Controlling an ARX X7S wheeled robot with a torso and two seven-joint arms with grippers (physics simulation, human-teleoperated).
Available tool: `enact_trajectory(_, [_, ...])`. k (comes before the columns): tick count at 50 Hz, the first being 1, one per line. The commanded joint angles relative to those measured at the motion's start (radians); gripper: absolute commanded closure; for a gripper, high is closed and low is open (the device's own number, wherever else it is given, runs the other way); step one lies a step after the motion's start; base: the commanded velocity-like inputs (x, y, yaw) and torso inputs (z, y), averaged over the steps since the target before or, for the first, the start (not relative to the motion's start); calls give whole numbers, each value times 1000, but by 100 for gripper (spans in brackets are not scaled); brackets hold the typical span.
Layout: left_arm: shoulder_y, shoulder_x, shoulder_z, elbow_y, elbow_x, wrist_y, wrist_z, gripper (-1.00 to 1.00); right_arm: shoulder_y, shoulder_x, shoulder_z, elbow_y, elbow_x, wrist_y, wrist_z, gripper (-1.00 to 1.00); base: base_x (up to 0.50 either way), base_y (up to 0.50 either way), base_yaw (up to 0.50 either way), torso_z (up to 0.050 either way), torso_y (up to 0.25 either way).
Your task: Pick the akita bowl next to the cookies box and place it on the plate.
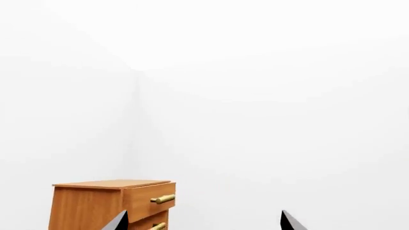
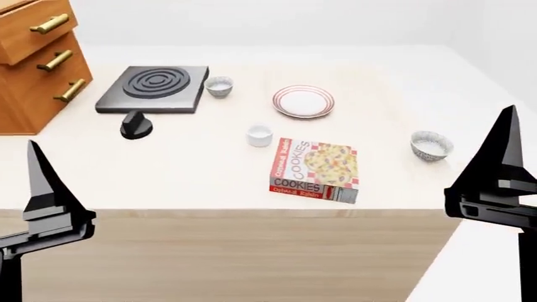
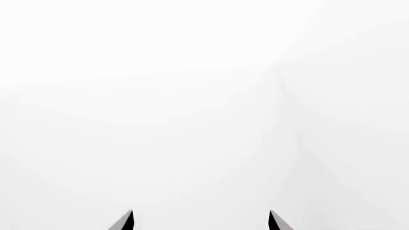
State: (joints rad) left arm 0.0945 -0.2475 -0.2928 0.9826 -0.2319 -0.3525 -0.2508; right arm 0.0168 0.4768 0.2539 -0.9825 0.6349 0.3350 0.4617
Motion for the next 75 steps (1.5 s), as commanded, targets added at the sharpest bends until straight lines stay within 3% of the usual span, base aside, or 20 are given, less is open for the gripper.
enact_trajectory(1, [2, -8, 7, -1, -1, 2, -9, -100, -2, 5, -4, 8, 6, -9, 6, -100, -82, -500, 0, 0, 0])
enact_trajectory(17, [4, -20, 9, -2, -9, 2, -22, -100, -2, 15, -15, 12, 4, -13, 14, -100, -39, -500, 0, 0, 0])
enact_trajectory(33, [5, -29, 17, -7, -11, 8, -34, -100, 3, 32, -26, 9, -6, 0, 33, -100, 11, -10, 0, 0, 0])
enact_trajectory(75, [12, -54, 29, -10, -26, 14, -60, -100, -10, 62, -48, 11, -27, -16, 48, -100, 491, 18, 0, 0, 0])
